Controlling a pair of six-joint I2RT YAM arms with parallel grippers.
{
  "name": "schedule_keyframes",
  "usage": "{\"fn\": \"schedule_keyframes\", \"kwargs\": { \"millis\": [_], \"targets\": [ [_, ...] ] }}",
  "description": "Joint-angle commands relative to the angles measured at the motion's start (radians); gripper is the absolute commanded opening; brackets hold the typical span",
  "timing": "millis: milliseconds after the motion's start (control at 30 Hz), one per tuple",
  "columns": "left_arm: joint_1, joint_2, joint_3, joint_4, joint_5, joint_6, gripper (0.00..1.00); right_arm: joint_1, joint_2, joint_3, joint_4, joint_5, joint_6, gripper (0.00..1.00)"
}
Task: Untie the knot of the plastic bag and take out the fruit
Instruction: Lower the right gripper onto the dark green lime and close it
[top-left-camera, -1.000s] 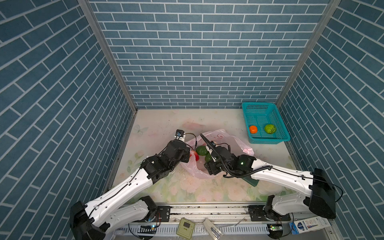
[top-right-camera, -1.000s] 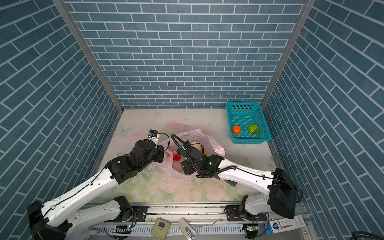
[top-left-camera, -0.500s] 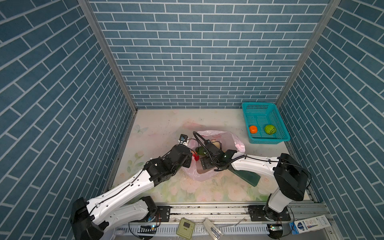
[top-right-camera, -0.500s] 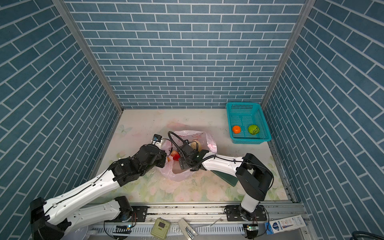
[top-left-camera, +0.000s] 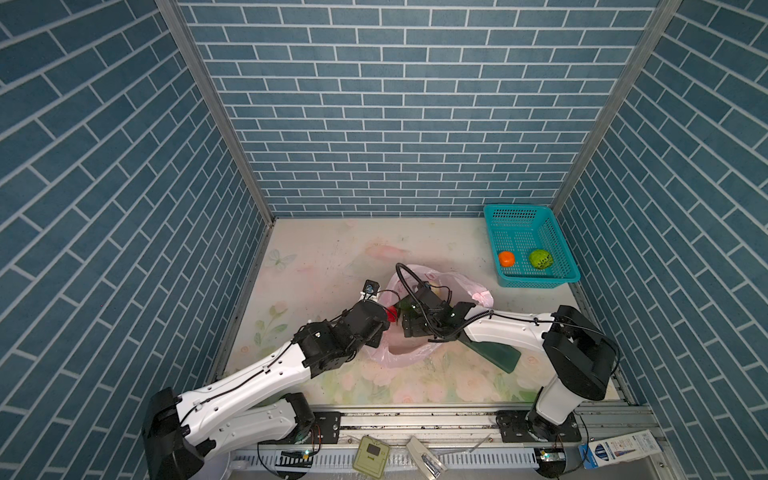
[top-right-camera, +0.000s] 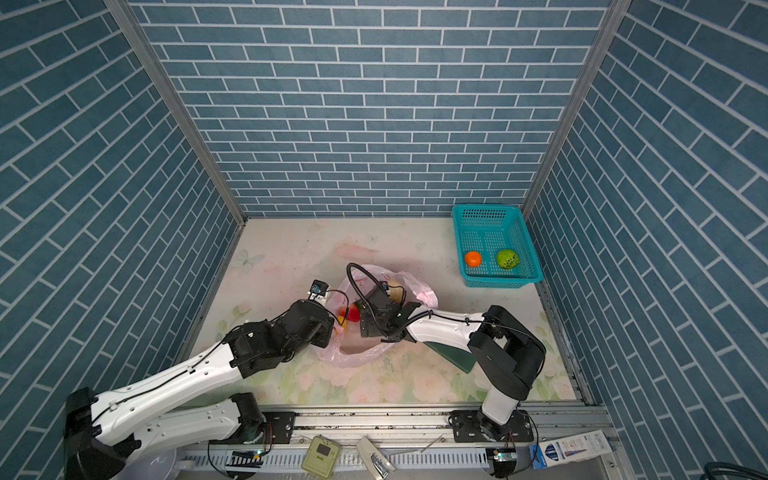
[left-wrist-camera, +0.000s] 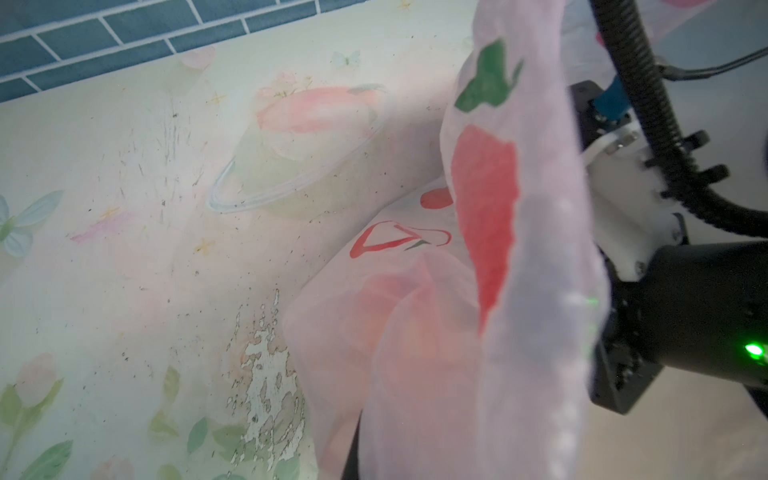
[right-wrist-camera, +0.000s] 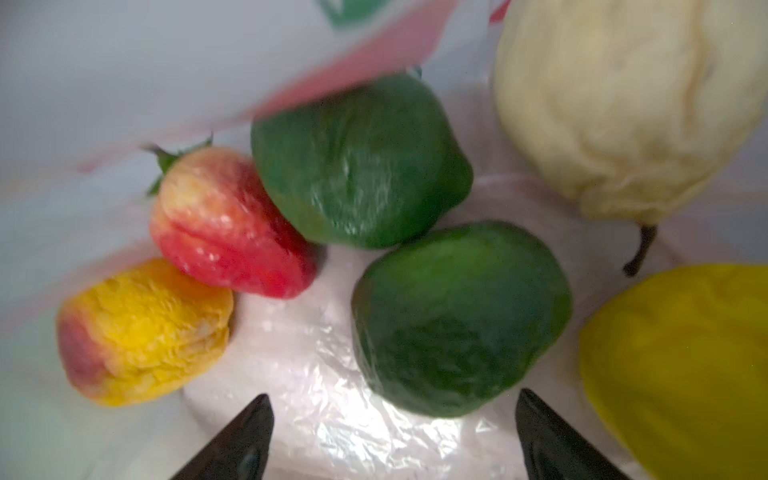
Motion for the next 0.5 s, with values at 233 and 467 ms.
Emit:
{"fn": "schedule_keyframes", "kwargs": {
  "millis": [233,467],
  "targets": [
    [-0.022,0.023,-0.069,0.051,0.007,-0.020,0.00,0.082,-0.103,-0.184,0.042,0.079,-0.030,0.91],
    [-0.033,-0.006,-0.089,0.107,-0.016,0.003,0.00,0.042,-0.092,-0.069,0.017,0.111,-0.004,0.93]
  ]
}}
